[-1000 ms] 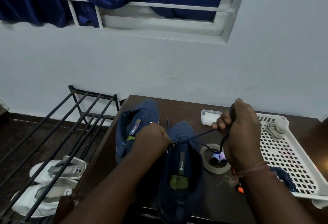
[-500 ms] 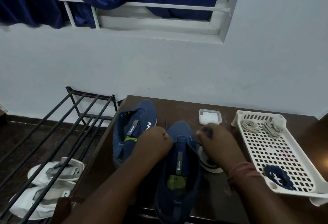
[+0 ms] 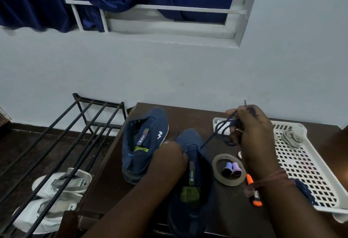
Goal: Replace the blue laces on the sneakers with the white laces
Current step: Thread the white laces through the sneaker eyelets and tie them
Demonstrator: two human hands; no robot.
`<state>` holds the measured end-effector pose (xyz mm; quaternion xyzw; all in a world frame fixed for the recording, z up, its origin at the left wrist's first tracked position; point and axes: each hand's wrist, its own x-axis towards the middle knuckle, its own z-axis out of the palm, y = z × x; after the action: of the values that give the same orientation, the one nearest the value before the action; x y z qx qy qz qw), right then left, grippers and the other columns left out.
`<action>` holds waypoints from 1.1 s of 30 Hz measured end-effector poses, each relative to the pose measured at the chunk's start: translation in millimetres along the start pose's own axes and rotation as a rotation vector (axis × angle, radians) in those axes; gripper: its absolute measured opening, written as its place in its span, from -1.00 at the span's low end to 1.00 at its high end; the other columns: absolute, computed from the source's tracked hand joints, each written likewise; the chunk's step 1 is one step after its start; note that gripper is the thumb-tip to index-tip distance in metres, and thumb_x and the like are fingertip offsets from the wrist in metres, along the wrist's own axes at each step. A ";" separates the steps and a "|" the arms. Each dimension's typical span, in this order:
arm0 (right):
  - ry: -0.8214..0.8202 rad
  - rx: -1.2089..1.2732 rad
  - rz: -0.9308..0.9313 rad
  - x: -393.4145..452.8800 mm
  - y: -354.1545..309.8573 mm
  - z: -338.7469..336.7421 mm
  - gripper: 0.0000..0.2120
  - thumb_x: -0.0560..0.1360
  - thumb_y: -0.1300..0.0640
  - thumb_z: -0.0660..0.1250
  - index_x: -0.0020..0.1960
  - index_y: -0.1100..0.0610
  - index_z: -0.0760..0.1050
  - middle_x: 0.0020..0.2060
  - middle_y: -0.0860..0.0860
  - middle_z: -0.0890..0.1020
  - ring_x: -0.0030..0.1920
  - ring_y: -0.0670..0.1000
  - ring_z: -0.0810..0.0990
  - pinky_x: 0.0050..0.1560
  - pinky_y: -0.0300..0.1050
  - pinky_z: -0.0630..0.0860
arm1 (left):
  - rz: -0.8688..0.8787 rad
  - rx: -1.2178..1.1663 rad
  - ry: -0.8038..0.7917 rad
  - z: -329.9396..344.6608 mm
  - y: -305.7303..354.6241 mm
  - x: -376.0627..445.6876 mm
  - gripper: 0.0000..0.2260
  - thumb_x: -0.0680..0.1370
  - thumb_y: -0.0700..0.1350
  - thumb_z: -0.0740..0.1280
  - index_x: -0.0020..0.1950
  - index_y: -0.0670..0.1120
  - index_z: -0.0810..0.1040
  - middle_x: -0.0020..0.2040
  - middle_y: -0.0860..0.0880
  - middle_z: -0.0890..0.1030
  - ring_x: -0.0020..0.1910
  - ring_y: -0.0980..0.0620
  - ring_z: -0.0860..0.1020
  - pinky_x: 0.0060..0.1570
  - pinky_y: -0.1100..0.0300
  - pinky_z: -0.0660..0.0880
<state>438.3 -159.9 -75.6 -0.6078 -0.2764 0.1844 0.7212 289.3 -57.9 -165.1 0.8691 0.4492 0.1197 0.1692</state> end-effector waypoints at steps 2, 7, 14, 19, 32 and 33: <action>-0.006 -0.016 0.083 0.0 3.5 -0.7 -0.73 0.61 0.05 0.24 -0.20 0.18 0.39 -0.44 0.10 0.50 -0.52 0.01 0.27 -0.48 -0.19 0.22 | 0.001 -0.002 -0.007 0.5 0.0 0.5 -0.72 0.56 0.01 0.24 -0.29 -0.11 0.41 -0.25 -0.04 0.42 -0.28 -0.02 0.45 -0.29 0.18 0.29; -0.236 -0.672 0.245 -13.8 57.2 2.0 -0.71 0.46 -0.08 0.43 -0.21 0.14 0.51 -0.32 0.08 0.61 -0.33 0.04 0.58 -0.20 0.00 0.56 | 0.018 -0.025 -0.023 -0.4 0.0 -0.8 -0.71 0.55 0.01 0.25 -0.31 -0.11 0.43 -0.28 -0.02 0.40 -0.27 -0.03 0.47 -0.28 0.17 0.30; -0.314 -0.755 0.307 -8.0 66.9 9.9 -0.72 0.56 0.15 0.26 -0.24 0.32 0.49 -0.38 0.23 0.53 -0.36 0.09 0.48 -0.24 0.09 0.49 | 0.063 -0.001 0.000 -1.5 -1.8 -0.6 -0.72 0.56 0.00 0.24 -0.30 -0.11 0.46 -0.26 -0.03 0.41 -0.28 -0.01 0.46 -0.28 0.17 0.31; -0.058 0.130 0.242 1.2 24.6 13.1 -0.70 0.68 0.17 0.11 -0.20 0.16 0.42 -0.40 0.10 0.51 -0.50 0.00 0.35 -0.45 -0.14 0.27 | 0.065 0.002 0.000 -1.3 -1.8 0.3 -0.73 0.56 0.02 0.24 -0.22 -0.12 0.55 -0.20 -0.03 0.47 -0.26 0.00 0.46 -0.26 0.19 0.32; -0.309 -0.847 0.384 -8.9 70.2 5.3 -0.69 0.50 0.02 0.33 -0.35 0.16 0.50 -0.42 0.09 0.58 -0.34 0.10 0.57 -0.16 0.04 0.52 | 0.073 0.005 0.006 -2.6 -0.7 -0.8 -0.72 0.57 0.01 0.24 -0.27 -0.11 0.45 -0.27 -0.02 0.43 -0.27 0.00 0.45 -0.26 0.18 0.31; -0.306 -0.788 0.392 -8.1 66.1 6.9 -0.69 0.54 0.04 0.27 -0.30 0.19 0.52 -0.39 0.11 0.58 -0.35 0.10 0.55 -0.19 0.04 0.52 | 0.075 0.005 0.008 -1.9 -1.2 -0.5 -0.73 0.57 0.01 0.24 -0.27 -0.11 0.45 -0.25 -0.02 0.44 -0.26 0.00 0.44 -0.26 0.18 0.31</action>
<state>432.4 -146.6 -141.0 -0.8421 -0.3085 0.2859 0.3376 287.4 -57.3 -163.9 0.8852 0.4174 0.1281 0.1605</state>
